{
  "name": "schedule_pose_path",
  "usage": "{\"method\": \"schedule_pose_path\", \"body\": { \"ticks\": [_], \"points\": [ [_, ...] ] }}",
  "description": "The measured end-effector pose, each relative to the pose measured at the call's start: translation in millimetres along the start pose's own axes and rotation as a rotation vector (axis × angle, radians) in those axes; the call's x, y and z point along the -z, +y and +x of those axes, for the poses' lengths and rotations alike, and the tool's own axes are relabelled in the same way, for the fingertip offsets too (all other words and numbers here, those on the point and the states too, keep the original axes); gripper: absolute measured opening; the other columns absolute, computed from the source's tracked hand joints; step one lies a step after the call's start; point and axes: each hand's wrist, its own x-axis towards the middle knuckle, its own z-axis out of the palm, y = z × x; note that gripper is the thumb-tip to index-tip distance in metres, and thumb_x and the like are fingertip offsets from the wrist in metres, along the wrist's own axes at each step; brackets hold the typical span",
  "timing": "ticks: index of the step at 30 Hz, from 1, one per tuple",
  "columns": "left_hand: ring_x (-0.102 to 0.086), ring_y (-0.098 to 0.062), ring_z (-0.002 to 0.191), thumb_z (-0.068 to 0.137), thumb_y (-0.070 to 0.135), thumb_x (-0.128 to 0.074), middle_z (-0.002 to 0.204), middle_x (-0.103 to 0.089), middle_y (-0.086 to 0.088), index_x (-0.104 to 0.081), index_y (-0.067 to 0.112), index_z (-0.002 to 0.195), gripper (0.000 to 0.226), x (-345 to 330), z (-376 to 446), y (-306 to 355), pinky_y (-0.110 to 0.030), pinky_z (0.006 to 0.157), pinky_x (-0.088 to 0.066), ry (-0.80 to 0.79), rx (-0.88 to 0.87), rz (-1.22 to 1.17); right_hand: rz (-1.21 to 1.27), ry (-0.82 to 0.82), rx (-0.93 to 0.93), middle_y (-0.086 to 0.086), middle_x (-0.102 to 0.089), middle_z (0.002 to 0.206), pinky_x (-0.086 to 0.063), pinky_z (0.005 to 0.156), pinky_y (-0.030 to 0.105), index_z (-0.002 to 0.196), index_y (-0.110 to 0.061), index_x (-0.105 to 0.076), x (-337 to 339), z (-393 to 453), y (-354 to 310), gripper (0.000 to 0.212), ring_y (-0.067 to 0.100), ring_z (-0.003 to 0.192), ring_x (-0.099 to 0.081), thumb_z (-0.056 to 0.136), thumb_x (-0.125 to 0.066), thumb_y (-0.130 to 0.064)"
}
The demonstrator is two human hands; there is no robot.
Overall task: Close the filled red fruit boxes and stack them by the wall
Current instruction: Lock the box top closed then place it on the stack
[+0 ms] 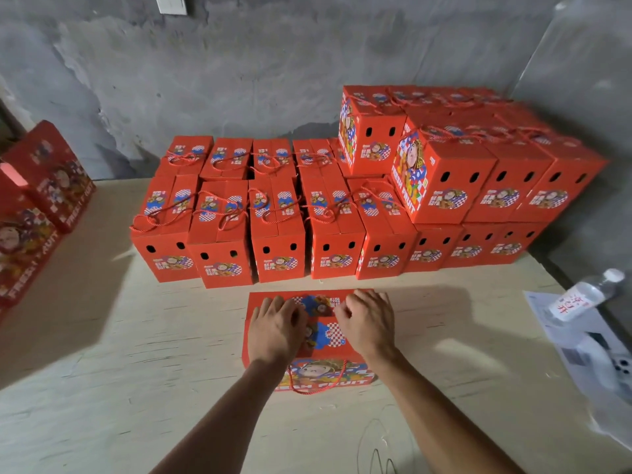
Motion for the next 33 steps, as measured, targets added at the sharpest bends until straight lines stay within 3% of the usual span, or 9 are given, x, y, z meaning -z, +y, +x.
{"method": "schedule_pose_path", "body": {
  "ticks": [3,6,9,12,20,25,27,29,33],
  "points": [
    [-0.059,-0.023,0.078,0.095,0.03,-0.065,0.083,-0.066,0.0,-0.062,0.017,0.081,0.019,-2.8,13.0,3.8,-0.035,0.07,-0.045,-0.05,-0.015,0.014,-0.004,-0.072,0.022,-0.005,-0.059,0.065,-0.047,0.073,0.035,0.06,-0.017,-0.06,-1.2,10.2,1.2,0.028,0.014,0.066,-0.049,0.084,-0.074,-0.023],
    [-0.058,-0.026,0.107,0.104,0.037,-0.046,0.116,-0.065,-0.004,-0.063,0.018,0.109,0.026,-8.2,16.4,5.6,-0.041,0.092,-0.044,-0.128,-0.055,0.167,-0.007,-0.139,0.022,-0.001,-0.063,0.087,-0.049,0.084,0.041,0.071,-0.014,-0.068,-3.4,11.8,5.4,0.025,0.018,0.086,-0.054,0.091,-0.066,-0.029],
    [-0.024,-0.025,0.155,0.107,0.042,-0.019,0.165,-0.033,-0.008,-0.039,0.015,0.153,0.056,-11.3,22.1,3.2,-0.052,0.124,-0.018,-0.287,-0.024,0.242,-0.035,-0.255,0.042,0.009,-0.058,0.141,-0.035,0.116,0.053,0.104,-0.013,-0.068,-5.8,14.7,3.4,0.033,0.027,0.132,-0.051,0.102,-0.045,-0.037],
    [-0.001,-0.021,0.159,0.107,0.046,-0.007,0.172,-0.011,-0.002,-0.012,0.02,0.164,0.063,-16.6,26.4,0.8,-0.058,0.125,-0.003,-0.426,-0.024,0.267,-0.013,-0.457,-0.028,0.007,-0.03,0.167,-0.008,0.128,0.055,0.15,-0.014,-0.039,-6.4,17.1,2.5,0.054,0.024,0.155,-0.023,0.107,-0.028,-0.046],
    [-0.003,-0.026,0.159,0.098,0.068,-0.006,0.172,-0.011,0.0,-0.015,0.027,0.161,0.076,-23.6,35.8,5.7,-0.075,0.116,0.001,-0.489,0.062,0.325,-0.119,-0.441,-0.083,-0.001,-0.057,0.131,-0.039,0.101,0.045,0.141,-0.025,-0.047,-7.8,17.6,1.4,0.051,0.022,0.121,-0.047,0.103,-0.023,-0.05],
    [-0.023,-0.019,0.154,0.106,0.057,-0.016,0.165,-0.029,0.003,-0.027,0.023,0.158,0.063,-12.2,40.4,0.3,-0.069,0.12,-0.003,-0.475,-0.128,0.192,-0.042,-0.441,-0.091,-0.004,-0.054,0.133,-0.044,0.094,0.043,0.141,-0.028,-0.046,-7.4,17.4,5.1,0.045,0.019,0.122,-0.046,0.103,-0.03,-0.047],
    [-0.044,-0.023,0.14,0.107,0.051,-0.022,0.151,-0.048,-0.001,-0.046,0.018,0.146,0.057,-0.6,29.5,-9.7,-0.059,0.12,-0.025,-0.383,-0.2,0.045,-0.005,-0.413,-0.086,-0.004,-0.056,0.133,-0.046,0.095,0.041,0.139,-0.025,-0.048,-8.1,15.3,6.2,0.042,0.018,0.122,-0.049,0.103,-0.036,-0.044],
    [-0.059,-0.022,0.105,0.105,0.048,-0.033,0.117,-0.064,-0.001,-0.062,0.016,0.116,0.044,5.4,7.5,-24.4,-0.046,0.096,-0.05,-0.188,-0.219,-0.014,0.058,-0.289,-0.117,-0.002,-0.062,0.124,-0.051,0.094,0.038,0.129,-0.019,-0.055,-8.2,12.8,6.4,0.037,0.016,0.112,-0.057,0.101,-0.047,-0.042],
    [-0.057,-0.023,0.082,0.102,0.035,-0.057,0.091,-0.064,0.0,-0.066,0.016,0.094,0.023,3.7,-9.3,-28.2,-0.04,0.077,-0.05,0.003,-0.009,-0.082,0.056,-0.011,-0.067,-0.004,-0.062,0.085,-0.049,0.074,0.032,0.081,-0.017,-0.064,-6.1,5.3,4.0,0.024,0.014,0.079,-0.053,0.096,-0.064,-0.036]
  ]
}}
